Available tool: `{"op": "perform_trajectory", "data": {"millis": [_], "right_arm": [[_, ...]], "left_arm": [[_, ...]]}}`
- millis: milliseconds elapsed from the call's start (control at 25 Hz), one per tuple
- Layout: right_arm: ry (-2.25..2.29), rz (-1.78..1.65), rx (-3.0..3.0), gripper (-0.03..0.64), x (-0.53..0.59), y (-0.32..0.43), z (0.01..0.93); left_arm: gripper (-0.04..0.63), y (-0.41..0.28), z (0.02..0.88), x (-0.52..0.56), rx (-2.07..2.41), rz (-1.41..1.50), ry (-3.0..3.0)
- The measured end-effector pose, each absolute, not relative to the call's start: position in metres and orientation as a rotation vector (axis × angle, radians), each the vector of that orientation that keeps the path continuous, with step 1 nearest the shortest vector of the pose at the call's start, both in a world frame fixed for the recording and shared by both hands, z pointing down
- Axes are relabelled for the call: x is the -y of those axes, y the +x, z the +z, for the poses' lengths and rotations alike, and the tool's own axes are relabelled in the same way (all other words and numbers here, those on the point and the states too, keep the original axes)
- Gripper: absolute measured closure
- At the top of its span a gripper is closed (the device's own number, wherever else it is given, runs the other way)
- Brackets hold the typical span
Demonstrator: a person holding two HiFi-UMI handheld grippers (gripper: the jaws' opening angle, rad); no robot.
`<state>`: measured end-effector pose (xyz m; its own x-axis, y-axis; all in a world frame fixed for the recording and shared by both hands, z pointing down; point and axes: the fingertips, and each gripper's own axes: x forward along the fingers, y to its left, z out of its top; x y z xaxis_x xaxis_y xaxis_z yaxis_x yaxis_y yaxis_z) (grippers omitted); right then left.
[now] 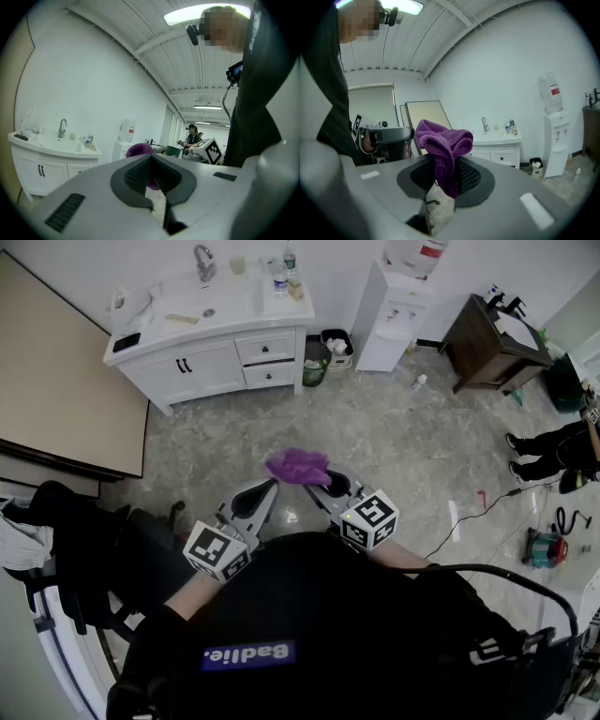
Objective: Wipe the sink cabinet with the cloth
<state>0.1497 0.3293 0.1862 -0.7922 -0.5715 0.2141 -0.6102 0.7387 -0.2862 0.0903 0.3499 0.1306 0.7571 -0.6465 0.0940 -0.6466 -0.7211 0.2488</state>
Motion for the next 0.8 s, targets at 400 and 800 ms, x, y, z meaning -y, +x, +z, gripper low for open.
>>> {"op": "perform_trajectory", "data": {"millis": [400,800], "right_arm": [[0.952,0.525,2.828,0.531,-0.332,0.149,0.188],[0.922,0.543,2.838,0.529,-0.322,0.158,0.187]], "left_arm": [[0.591,0.089,0.133,-0.352,1.02,-0.004,2.683],[0.591,0.097,0.128,-0.344,1.062,0.005,2.679]]}}
